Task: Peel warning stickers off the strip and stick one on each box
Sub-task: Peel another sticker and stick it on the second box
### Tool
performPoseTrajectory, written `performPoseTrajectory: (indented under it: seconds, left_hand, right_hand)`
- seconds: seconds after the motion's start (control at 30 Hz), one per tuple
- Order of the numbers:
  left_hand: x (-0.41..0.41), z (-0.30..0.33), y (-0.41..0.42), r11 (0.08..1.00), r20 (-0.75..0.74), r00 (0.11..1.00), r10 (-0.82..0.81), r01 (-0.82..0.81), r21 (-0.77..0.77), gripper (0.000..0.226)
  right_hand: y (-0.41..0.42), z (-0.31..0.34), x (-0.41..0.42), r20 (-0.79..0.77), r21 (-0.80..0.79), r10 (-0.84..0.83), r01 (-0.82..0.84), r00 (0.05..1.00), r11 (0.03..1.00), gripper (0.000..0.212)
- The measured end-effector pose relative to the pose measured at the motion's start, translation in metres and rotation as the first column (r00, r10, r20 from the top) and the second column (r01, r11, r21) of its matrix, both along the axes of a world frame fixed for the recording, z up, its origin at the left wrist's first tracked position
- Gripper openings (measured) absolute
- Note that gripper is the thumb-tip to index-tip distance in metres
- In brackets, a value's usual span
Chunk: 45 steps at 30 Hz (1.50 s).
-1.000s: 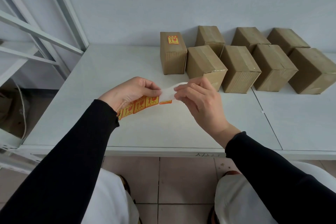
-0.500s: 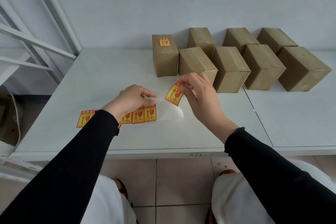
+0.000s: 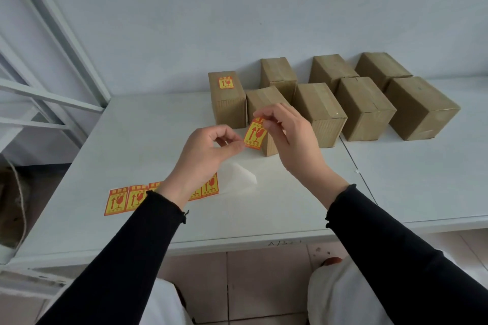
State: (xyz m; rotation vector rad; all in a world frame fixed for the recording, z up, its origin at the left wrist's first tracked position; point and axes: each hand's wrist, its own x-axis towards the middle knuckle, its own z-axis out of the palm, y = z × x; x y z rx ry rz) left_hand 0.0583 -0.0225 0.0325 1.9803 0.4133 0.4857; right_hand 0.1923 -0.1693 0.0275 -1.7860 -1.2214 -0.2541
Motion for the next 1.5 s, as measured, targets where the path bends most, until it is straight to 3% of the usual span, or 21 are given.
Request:
performPoseTrajectory:
  seconds: [0.07,0.17,0.23,0.3,0.43,0.77,1.07,1.3,1.5]
  left_hand:
    - [0.007,0.004,-0.004,1.0,0.032,0.999,-0.007,0.008,-0.02,0.004]
    - [0.023,0.011,-0.011,0.999,0.087,0.996,-0.008,0.012,-0.039,0.006]
    - [0.036,0.017,-0.013,1.0,0.103,0.995,-0.005,0.008,-0.03,0.008]
    - [0.05,0.023,-0.014,0.999,0.113,0.994,-0.003,0.008,-0.039,0.006]
    - [0.086,0.039,-0.01,0.998,0.082,0.997,0.008,-0.003,-0.06,0.009]
    - [0.228,0.068,0.038,0.982,-0.085,0.99,0.114,-0.126,-0.143,0.024]
    - [0.3,0.02,0.069,0.984,-0.333,0.927,0.17,-0.177,0.008,0.021]
    - [0.314,0.002,0.073,0.983,-0.357,0.918,0.172,-0.136,0.122,0.015]
    - [0.319,-0.001,0.077,0.968,-0.384,0.906,0.18,-0.092,0.235,0.025]
  right_hand:
    - [-0.002,0.003,0.006,-0.059,0.041,-0.008,0.011,0.998,0.999,0.024]
    - [-0.002,0.01,0.02,-0.286,0.121,-0.042,0.08,0.957,0.989,0.034]
    - [0.0,0.015,0.031,-0.427,0.156,-0.051,0.129,0.903,0.979,0.021]
    - [-0.001,0.021,0.045,-0.468,0.184,-0.044,0.146,0.882,0.972,0.004]
    - [0.006,0.036,0.076,-0.468,0.167,-0.101,0.201,0.878,0.965,0.01]
    - [0.079,0.073,0.214,-0.282,-0.174,-0.344,0.305,0.896,0.936,0.013]
    - [0.115,0.03,0.267,-0.189,-0.366,-0.436,0.349,0.88,0.863,0.017]
    - [0.122,0.008,0.277,-0.192,-0.393,-0.464,0.366,0.865,0.844,0.017]
    - [0.125,0.002,0.278,-0.168,-0.382,-0.478,0.39,0.862,0.838,0.015]
